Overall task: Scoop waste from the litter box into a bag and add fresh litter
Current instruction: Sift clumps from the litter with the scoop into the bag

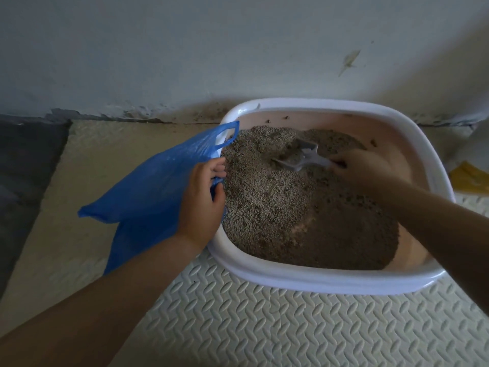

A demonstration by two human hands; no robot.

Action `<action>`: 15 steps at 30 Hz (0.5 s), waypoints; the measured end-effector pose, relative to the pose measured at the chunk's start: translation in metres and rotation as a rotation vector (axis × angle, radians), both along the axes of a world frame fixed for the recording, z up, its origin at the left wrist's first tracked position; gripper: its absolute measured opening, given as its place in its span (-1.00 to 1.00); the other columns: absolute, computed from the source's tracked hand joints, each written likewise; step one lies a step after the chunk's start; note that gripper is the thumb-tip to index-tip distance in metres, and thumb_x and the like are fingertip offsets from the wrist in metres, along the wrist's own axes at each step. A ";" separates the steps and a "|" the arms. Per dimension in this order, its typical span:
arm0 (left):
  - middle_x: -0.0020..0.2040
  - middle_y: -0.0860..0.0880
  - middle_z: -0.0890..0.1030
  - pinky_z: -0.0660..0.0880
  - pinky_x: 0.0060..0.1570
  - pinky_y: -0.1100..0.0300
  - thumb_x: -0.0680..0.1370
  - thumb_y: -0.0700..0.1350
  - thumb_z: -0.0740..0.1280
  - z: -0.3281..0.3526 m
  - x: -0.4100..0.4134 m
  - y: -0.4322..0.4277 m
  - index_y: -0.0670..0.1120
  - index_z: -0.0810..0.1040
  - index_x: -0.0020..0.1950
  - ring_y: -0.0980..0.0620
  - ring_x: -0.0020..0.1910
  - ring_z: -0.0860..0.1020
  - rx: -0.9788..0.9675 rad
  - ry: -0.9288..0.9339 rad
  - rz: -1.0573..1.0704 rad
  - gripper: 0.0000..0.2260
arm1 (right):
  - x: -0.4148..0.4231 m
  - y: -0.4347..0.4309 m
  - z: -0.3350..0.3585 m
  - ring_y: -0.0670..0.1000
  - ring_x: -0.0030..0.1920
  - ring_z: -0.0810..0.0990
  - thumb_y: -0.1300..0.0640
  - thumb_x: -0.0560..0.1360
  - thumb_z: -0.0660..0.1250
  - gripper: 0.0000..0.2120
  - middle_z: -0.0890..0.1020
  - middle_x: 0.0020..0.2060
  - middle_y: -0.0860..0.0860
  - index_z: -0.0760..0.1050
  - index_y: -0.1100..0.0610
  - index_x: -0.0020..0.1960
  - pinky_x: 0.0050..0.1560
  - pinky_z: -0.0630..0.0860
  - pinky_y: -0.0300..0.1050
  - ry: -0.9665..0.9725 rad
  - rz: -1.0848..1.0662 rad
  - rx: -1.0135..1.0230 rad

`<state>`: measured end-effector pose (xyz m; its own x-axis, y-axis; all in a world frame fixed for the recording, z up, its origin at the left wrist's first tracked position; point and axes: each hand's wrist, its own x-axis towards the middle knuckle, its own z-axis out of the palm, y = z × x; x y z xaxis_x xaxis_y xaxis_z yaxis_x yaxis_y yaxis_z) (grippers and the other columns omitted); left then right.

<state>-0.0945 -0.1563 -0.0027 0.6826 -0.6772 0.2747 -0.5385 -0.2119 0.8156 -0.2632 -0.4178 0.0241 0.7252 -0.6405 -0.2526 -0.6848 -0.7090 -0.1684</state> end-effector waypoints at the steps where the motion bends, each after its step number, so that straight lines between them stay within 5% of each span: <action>1: 0.09 -0.03 0.46 0.48 0.20 0.01 0.52 -0.42 0.20 -0.001 0.000 0.000 -0.16 0.44 0.27 0.02 0.14 0.52 0.000 -0.005 0.000 -0.64 | 0.004 0.009 -0.010 -0.04 -0.43 0.49 0.01 0.60 0.16 -0.76 0.58 -0.37 -0.01 0.59 0.04 0.00 -0.47 0.29 -0.24 -0.026 0.013 0.026; 7: 0.09 0.01 0.45 0.47 0.21 0.07 0.52 -0.42 0.21 0.001 0.000 0.001 -0.14 0.44 0.26 0.06 0.15 0.51 0.018 -0.012 -0.005 -0.64 | 0.021 0.049 -0.059 -0.04 -0.34 0.47 0.05 0.62 0.10 -0.82 0.54 -0.23 0.01 0.42 0.11 0.08 -0.44 0.23 -0.18 -0.184 -0.091 0.126; 15: 0.10 0.03 0.46 0.47 0.19 0.17 0.54 -0.39 0.21 0.004 -0.001 0.002 -0.12 0.44 0.27 0.13 0.14 0.49 0.046 -0.034 -0.003 -0.66 | -0.038 0.034 -0.033 0.12 0.04 0.52 0.03 0.62 0.12 -0.68 0.53 0.07 0.07 0.39 0.07 0.33 -0.10 0.38 -0.06 -0.265 -0.005 0.062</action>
<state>-0.0954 -0.1541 0.0011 0.6716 -0.6916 0.2659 -0.5660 -0.2474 0.7864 -0.3008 -0.3841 -0.0090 0.7683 -0.6332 -0.0935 -0.6145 -0.6886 -0.3850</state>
